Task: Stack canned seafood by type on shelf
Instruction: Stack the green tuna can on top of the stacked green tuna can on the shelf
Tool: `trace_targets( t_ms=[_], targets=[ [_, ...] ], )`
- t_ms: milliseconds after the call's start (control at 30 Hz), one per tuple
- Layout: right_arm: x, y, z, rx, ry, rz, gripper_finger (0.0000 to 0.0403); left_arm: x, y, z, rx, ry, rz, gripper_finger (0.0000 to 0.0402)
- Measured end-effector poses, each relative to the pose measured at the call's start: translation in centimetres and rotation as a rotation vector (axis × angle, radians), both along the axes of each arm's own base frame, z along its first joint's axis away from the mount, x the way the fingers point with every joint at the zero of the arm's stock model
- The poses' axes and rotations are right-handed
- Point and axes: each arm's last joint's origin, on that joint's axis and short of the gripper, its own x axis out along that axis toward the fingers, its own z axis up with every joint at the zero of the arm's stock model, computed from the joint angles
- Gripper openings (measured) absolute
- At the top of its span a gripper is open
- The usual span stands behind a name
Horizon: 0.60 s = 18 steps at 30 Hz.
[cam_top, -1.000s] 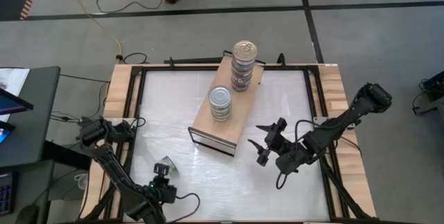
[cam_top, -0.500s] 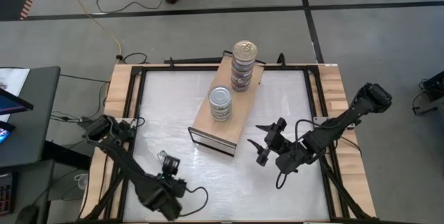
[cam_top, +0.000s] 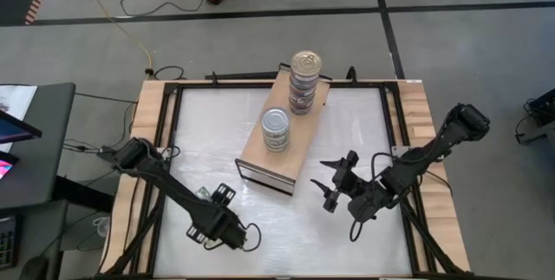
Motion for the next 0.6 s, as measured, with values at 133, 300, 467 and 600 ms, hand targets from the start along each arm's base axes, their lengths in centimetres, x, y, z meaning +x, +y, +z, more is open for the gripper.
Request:
trace_targets(
  t_ms=[133, 300, 467, 600],
  targets=[
    [0.0, 0.0, 0.0, -0.002, 0.001, 0.000, 0.0305, -0.2, 0.7, -1.0, 0.024, 0.042, -0.073, 0.0252],
    [0.0, 0.0, 0.0, -0.002, 0.002, 0.000, 0.0305, -0.8, 1.2, -2.4, 0.052, 0.093, -0.132, 0.0252],
    [0.1, 0.0, 0.1, 0.002, -0.005, 0.002, 0.0305, -1.1, 1.4, -3.6, 0.044, 0.105, -0.133, 0.0251],
    [0.1, 0.0, 0.1, -0.002, -0.003, 0.003, 0.0305, -1.1, 1.4, -3.7, 0.054, 0.101, -0.122, 0.0228]
  ],
)
